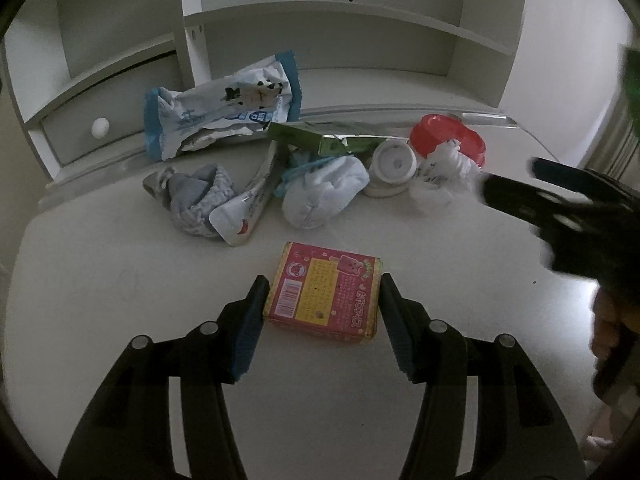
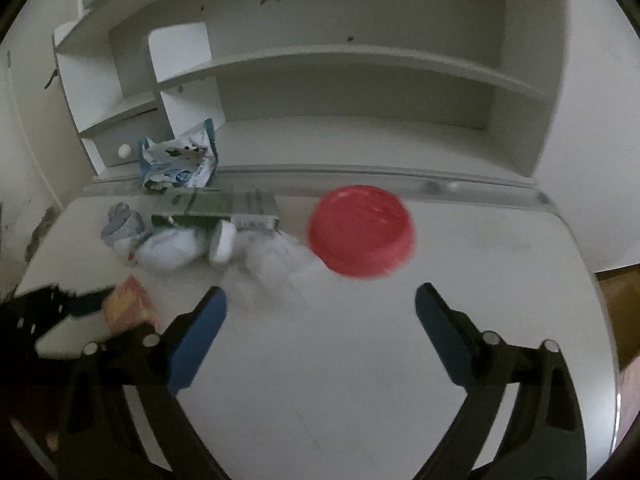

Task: Collect trash
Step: 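Grasp the pink-yellow box with the left gripper while the right grasps the white tissue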

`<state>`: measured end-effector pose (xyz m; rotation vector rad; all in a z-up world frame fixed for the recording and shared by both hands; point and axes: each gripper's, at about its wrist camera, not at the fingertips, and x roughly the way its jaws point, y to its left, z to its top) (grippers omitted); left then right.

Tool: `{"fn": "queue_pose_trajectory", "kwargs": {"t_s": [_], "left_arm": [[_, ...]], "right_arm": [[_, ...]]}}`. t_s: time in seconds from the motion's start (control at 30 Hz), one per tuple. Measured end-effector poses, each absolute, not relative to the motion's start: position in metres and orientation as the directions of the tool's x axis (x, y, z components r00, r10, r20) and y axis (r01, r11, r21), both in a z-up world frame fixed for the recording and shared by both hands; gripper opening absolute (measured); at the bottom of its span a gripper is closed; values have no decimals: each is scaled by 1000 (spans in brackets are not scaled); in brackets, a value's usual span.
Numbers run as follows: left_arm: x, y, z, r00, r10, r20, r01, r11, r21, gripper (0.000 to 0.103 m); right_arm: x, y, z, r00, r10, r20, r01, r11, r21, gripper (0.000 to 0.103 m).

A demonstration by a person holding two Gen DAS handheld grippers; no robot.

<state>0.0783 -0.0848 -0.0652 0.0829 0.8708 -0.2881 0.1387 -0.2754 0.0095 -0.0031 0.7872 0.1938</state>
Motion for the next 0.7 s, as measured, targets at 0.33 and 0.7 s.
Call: {"fn": "queue_pose_trajectory", "kwargs": {"t_s": [0.33,0.7], "left_arm": [[78,-83,-65,607,-225,-762,282,958,-58,55],[78,-87,-66,611,-192,-768,282,959,-16,55]], "right_arm": [[162,-260,-1,642,260,-722,-227,963,144,40],[110,-310,17,693,211,-690,-145,977,153,38]]}}
